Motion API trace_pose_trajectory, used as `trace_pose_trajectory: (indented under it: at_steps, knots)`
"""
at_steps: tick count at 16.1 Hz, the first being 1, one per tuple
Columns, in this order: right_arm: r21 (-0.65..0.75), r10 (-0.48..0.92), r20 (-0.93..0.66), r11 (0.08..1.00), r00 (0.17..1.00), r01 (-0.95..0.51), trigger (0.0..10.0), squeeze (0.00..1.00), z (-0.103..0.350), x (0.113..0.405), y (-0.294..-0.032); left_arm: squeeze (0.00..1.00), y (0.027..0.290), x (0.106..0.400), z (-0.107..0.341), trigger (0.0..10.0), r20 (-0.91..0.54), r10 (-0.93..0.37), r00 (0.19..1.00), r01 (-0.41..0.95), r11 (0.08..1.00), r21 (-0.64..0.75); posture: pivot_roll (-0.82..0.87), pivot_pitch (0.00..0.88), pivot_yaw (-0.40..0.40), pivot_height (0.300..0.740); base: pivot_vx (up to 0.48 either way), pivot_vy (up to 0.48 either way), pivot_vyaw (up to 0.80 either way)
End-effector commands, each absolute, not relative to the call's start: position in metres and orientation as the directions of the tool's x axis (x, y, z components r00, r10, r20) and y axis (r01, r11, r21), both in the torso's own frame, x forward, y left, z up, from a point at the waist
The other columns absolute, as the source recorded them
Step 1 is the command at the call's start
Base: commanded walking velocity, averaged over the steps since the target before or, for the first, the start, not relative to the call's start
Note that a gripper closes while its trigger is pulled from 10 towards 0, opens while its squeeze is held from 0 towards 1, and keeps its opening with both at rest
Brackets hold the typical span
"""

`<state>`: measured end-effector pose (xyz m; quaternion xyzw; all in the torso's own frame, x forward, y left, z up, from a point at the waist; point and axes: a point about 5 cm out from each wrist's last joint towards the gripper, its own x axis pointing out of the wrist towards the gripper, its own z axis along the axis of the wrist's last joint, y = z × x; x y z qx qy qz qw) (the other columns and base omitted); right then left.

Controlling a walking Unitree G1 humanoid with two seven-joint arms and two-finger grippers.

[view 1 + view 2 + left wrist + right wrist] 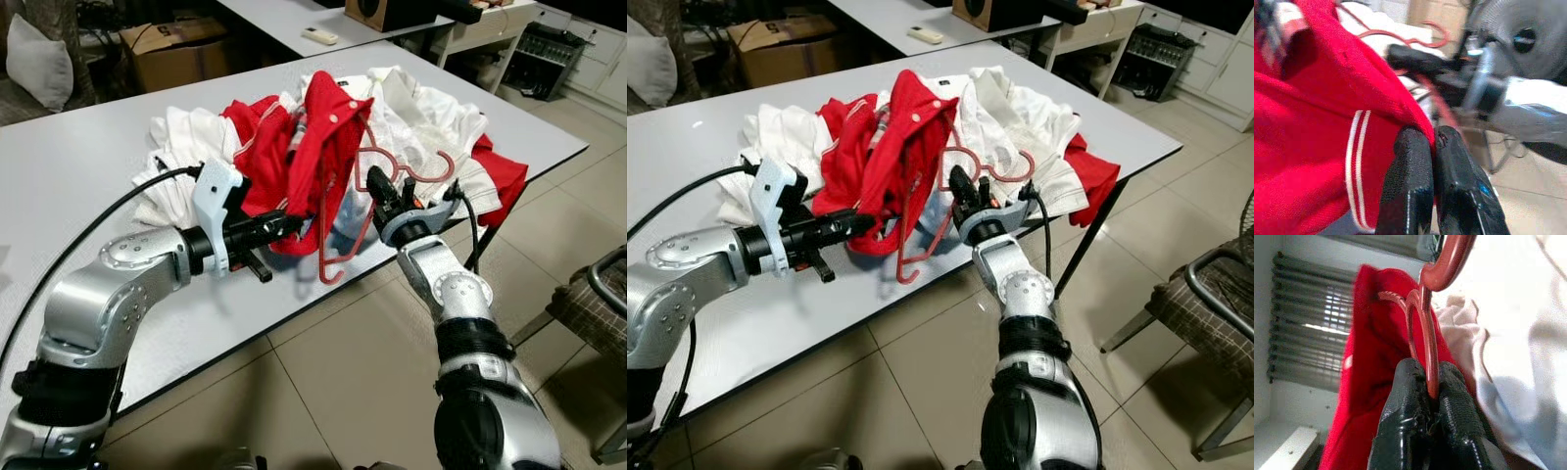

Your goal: Hang hanger

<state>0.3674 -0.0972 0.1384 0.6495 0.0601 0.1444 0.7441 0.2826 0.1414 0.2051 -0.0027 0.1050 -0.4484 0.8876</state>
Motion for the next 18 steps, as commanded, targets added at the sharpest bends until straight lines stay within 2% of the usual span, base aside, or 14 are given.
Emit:
trace_pose_trajectory:
  at_steps: [1, 2, 3, 4, 5, 8, 10, 12, 14, 15, 16, 17, 18]
  knots:
    - [0.974, 0.254, 0.222, -0.019, 0.941, -0.225, 10.0, 0.00, 0.176, 0.376, -0.057, 0.00, 0.134, 0.271, 0.208, 0.0, -0.178, -0.853, 0.490, 0.846, 0.515, -0.137, 0.06, 0.000, 0.007, 0.740, 0.000, 0.000, 0.00]
    - [0.976, 0.246, 0.216, -0.022, 0.945, -0.218, 10.0, 0.00, 0.176, 0.377, -0.056, 0.00, 0.134, 0.269, 0.208, 0.0, -0.183, -0.857, 0.481, 0.850, 0.507, -0.142, 0.06, 0.000, 0.006, 0.740, 0.000, 0.000, 0.00]
    - [0.975, 0.209, 0.216, -0.095, 0.954, -0.200, 10.0, 0.00, 0.177, 0.380, -0.057, 0.00, 0.132, 0.263, 0.205, 0.0, -0.203, -0.872, 0.446, 0.865, 0.478, -0.154, 0.06, 0.000, 0.003, 0.740, 0.000, 0.000, 0.00]
    - [0.975, 0.209, 0.216, -0.095, 0.954, -0.200, 10.0, 0.00, 0.177, 0.380, -0.057, 0.00, 0.132, 0.263, 0.205, 0.0, -0.203, -0.872, 0.446, 0.865, 0.478, -0.154, 0.06, 0.000, 0.003, 0.740, 0.000, 0.000, 0.00]
    - [0.948, 0.214, 0.280, -0.216, 0.936, -0.234, 10.0, 0.00, 0.191, 0.383, -0.048, 0.00, 0.122, 0.267, 0.192, 0.0, -0.243, -0.838, 0.489, 0.839, 0.528, -0.130, 0.05, 0.000, 0.003, 0.740, 0.000, 0.000, 0.00]
    - [0.912, 0.258, 0.365, -0.291, 0.895, -0.288, 10.0, 0.00, 0.204, 0.381, -0.037, 0.00, 0.116, 0.277, 0.184, 0.0, -0.276, -0.784, 0.556, 0.811, 0.584, -0.025, 0.05, 0.000, -0.004, 0.740, 0.000, 0.000, 0.00]
    - [0.901, 0.280, 0.398, -0.297, 0.874, -0.315, 10.0, 0.00, 0.206, 0.379, -0.035, 0.00, 0.117, 0.283, 0.189, 0.0, -0.243, -0.764, 0.597, 0.785, 0.619, -0.019, 0.05, 0.000, -0.011, 0.740, 0.000, 0.000, 0.00]
    - [0.885, 0.273, 0.416, -0.344, 0.868, -0.316, 10.0, 0.00, 0.207, 0.379, -0.037, 0.00, 0.117, 0.282, 0.190, 0.0, -0.236, -0.770, 0.593, 0.790, 0.613, -0.016, 0.05, 0.000, -0.017, 0.740, 0.000, 0.000, 0.00]
    - [0.904, 0.294, 0.407, -0.266, 0.865, -0.335, 10.0, 0.00, 0.207, 0.379, -0.034, 0.00, 0.113, 0.280, 0.194, 0.0, -0.193, -0.798, 0.571, 0.806, 0.590, -0.055, 0.04, 0.000, -0.019, 0.740, 0.000, 0.000, 0.00]
    - [0.904, 0.294, 0.407, -0.266, 0.865, -0.335, 10.0, 0.00, 0.207, 0.379, -0.034, 0.00, 0.113, 0.280, 0.194, 0.0, -0.193, -0.798, 0.571, 0.806, 0.590, -0.055, 0.04, 0.000, -0.019, 0.740, 0.000, 0.000, 0.00]
    - [0.921, 0.280, 0.375, -0.217, 0.884, -0.322, 10.0, 0.00, 0.203, 0.382, -0.037, 0.00, 0.106, 0.268, 0.200, 0.0, -0.151, -0.862, 0.483, 0.855, 0.502, -0.128, 0.05, 0.000, -0.034, 0.740, 0.000, 0.000, 0.00]
    - [0.923, 0.241, 0.356, -0.239, 0.903, -0.300, 10.0, 0.00, 0.202, 0.385, -0.042, 0.00, 0.104, 0.255, 0.200, 0.0, -0.150, -0.905, 0.399, 0.892, 0.421, -0.168, 0.06, 0.000, -0.039, 0.740, 0.000, 0.000, 0.00]
    - [0.918, 0.218, 0.358, -0.259, 0.908, -0.300, 10.0, 0.00, 0.203, 0.387, -0.045, 0.00, 0.104, 0.249, 0.193, 0.0, -0.184, -0.914, 0.361, 0.900, 0.393, -0.186, 0.06, 0.000, -0.041, 0.740, 0.000, 0.000, 0.00]
